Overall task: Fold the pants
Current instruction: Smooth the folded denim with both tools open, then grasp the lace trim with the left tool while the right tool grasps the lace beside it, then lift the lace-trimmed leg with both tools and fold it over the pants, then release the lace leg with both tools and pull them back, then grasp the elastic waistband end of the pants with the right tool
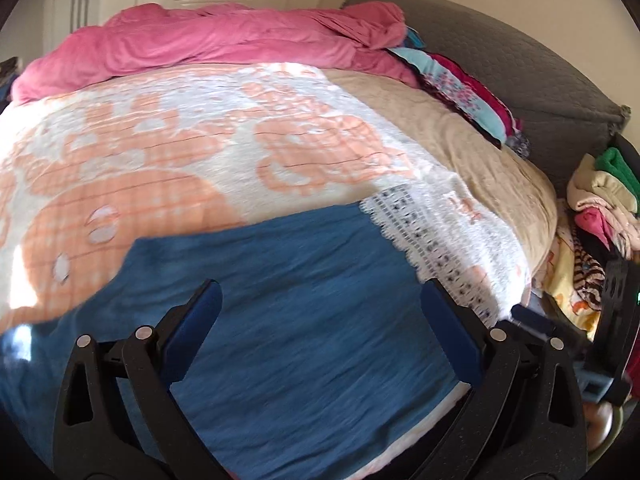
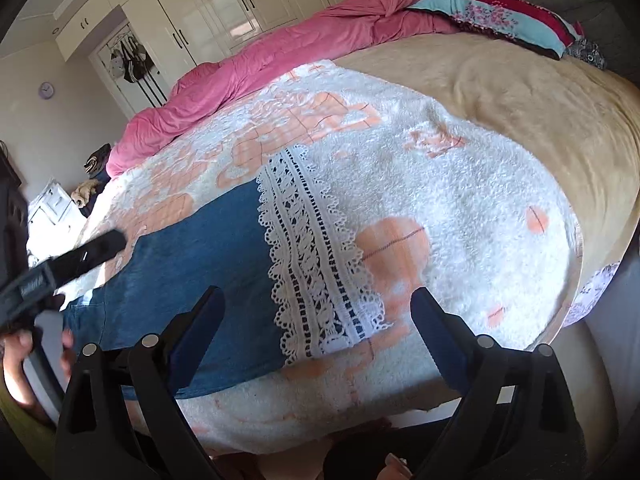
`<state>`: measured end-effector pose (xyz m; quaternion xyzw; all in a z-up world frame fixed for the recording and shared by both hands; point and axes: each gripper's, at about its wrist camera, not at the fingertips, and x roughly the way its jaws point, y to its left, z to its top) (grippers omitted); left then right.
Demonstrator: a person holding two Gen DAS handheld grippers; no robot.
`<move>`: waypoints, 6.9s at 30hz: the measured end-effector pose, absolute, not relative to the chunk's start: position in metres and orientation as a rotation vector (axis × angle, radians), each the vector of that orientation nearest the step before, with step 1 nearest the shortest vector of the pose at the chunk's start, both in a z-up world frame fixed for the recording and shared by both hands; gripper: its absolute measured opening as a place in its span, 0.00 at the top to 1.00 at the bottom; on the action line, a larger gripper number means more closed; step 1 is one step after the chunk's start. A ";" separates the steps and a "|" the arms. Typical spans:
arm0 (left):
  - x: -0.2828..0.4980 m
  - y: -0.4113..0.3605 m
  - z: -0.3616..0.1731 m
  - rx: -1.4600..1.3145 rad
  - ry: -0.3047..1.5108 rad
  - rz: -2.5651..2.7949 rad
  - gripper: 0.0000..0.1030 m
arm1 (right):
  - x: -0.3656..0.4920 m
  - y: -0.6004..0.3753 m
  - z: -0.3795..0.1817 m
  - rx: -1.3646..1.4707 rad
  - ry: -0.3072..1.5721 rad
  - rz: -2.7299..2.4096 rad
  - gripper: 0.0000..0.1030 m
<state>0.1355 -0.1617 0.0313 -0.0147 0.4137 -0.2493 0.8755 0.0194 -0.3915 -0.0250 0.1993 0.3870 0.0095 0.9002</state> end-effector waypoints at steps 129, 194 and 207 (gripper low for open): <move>0.200 0.043 -0.016 -0.391 1.055 -0.423 0.73 | 0.006 -0.101 -0.043 -0.365 0.741 0.880 0.67; 0.010 0.019 0.001 -0.158 0.917 -0.229 0.29 | 0.054 -0.218 -0.017 -0.039 0.763 0.553 0.26; -0.009 0.083 0.015 -0.255 0.857 -0.115 0.21 | 0.060 -0.185 0.000 -0.065 0.745 0.612 0.21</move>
